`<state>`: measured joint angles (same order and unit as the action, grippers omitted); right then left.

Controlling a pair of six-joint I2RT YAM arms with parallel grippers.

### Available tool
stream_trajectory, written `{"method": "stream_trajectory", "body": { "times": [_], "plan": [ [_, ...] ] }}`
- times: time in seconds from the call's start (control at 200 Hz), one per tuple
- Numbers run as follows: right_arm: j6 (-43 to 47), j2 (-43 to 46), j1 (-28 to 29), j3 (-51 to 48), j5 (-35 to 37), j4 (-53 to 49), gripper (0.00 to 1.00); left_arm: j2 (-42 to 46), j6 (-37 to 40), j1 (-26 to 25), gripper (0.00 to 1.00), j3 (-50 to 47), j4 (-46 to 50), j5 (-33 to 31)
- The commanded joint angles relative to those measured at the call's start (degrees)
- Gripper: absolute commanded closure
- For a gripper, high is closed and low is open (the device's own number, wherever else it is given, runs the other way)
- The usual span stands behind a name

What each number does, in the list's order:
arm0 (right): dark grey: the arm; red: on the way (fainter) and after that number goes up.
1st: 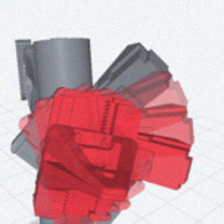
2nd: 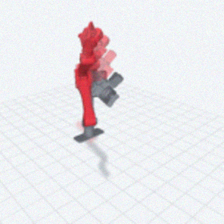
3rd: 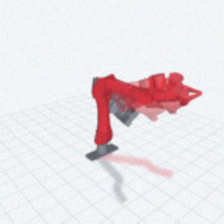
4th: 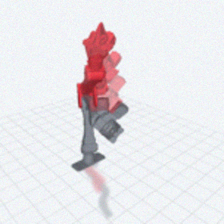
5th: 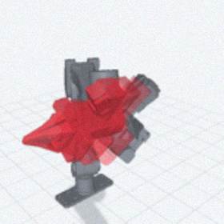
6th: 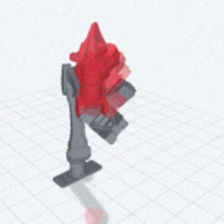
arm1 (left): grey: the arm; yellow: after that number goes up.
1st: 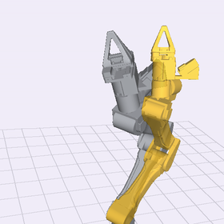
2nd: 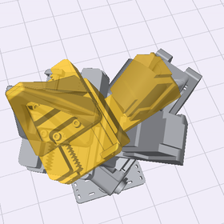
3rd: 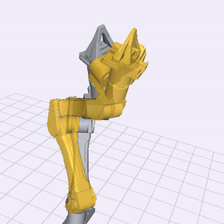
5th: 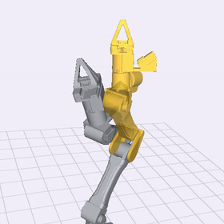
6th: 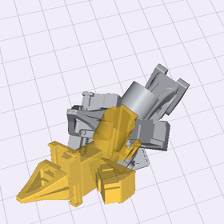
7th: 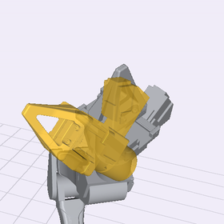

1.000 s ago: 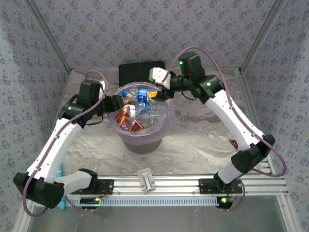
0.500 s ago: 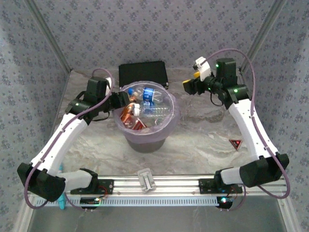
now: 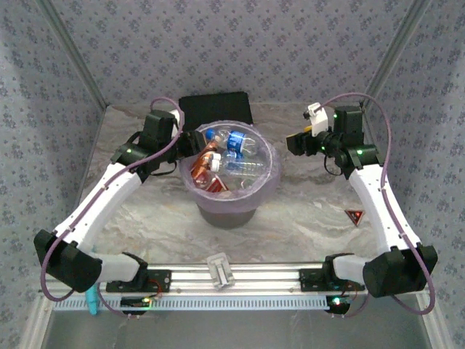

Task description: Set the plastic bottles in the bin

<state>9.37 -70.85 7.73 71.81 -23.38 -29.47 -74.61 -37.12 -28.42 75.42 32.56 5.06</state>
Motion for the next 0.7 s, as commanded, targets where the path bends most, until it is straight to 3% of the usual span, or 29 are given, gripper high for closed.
{"method": "stream_trajectory", "body": {
  "times": [0.0, 0.14, 0.3, 0.375, 0.435, 0.57, 0.695],
  "plan": [
    [-1.6, 1.5, -0.2, 0.4, -1.4, 1.6, 0.3, -0.5, 1.8, -0.6, 0.43, 2.9, -1.2, 0.3],
    [-1.9, 1.5, -0.2, 1.8, -1.2, 1.6, 0.28, 0.5, 7.3, -0.3, 0.27, 6.5, 1.8, -0.5],
    [-1.1, 1.6, -0.3, 1.7, 2.8, 1.4, 0.14, 2.3, 12.1, 2.5, 0.11, 9.1, 5.8, -3.2],
    [-1.0, 1.6, -0.6, 1.0, 4.8, 1.6, 0.0, 4.5, 13.6, 5.6, 0.05, 7.8, 5.3, -4.1],
    [-1.8, 2.3, -1.1, -0.9, 5.2, 4.0, 0.0, 6.7, 14.2, 8.8, 0.0, 5.1, 3.0, -3.9],
    [-4.2, 3.0, -2.4, -5.6, 8.2, 8.4, 0.0, 11.3, 12.5, 16.4, 0.0, -3.7, -2.6, -6.4],
    [-5.2, 3.0, -3.0, -11.4, 12.6, 13.0, 0.0, 14.8, 15.8, 20.7, 0.0, -16.3, -13.0, -15.9]
  ]
}}
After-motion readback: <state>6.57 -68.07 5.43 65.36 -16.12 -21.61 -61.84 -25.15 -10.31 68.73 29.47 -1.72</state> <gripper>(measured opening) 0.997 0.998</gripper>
